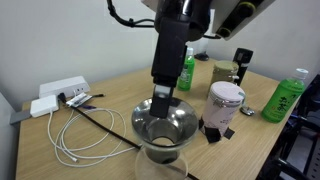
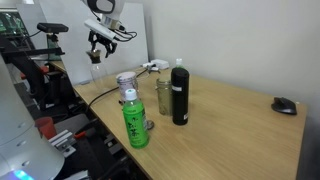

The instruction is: Move the transparent bottle forward

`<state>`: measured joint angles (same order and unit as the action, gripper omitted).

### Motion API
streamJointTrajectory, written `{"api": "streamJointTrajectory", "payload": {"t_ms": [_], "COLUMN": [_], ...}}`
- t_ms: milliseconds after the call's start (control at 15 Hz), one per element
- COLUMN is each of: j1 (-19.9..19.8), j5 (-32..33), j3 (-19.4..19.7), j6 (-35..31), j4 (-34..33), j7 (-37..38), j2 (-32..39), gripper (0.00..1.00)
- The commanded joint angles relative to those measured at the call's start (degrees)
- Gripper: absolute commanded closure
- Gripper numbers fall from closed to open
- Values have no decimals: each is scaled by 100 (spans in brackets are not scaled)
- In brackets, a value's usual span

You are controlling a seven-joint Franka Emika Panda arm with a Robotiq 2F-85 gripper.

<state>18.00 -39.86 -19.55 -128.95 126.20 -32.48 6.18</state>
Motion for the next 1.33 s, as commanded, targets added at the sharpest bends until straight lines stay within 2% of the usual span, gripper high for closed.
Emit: {"api": "streamJointTrajectory", "payload": {"t_ms": [0, 133, 333, 533, 733, 867, 933, 1000, 1267], "j1": [-96, -105, -118, -231, -406, -527, -563, -547, -556], "j5": [-241, -238, 76, 358, 1184, 1881, 1977, 1752, 1889], "j3": [-11, 29, 165, 364, 596, 737, 780, 763, 771], "j6": [50, -156, -840, -1376, -1792, -1845, -1732, -1680, -1681], "j4": [19, 52, 116, 131, 201, 283, 276, 141, 171], "j7": [-107, 13, 264, 806, 1667, 2316, 2574, 2165, 2483], "j2": [-171, -308, -549, -653, -686, -678, -679, -585, -590], "gripper": [0, 0, 0, 0, 0, 0, 0, 0, 0]}}
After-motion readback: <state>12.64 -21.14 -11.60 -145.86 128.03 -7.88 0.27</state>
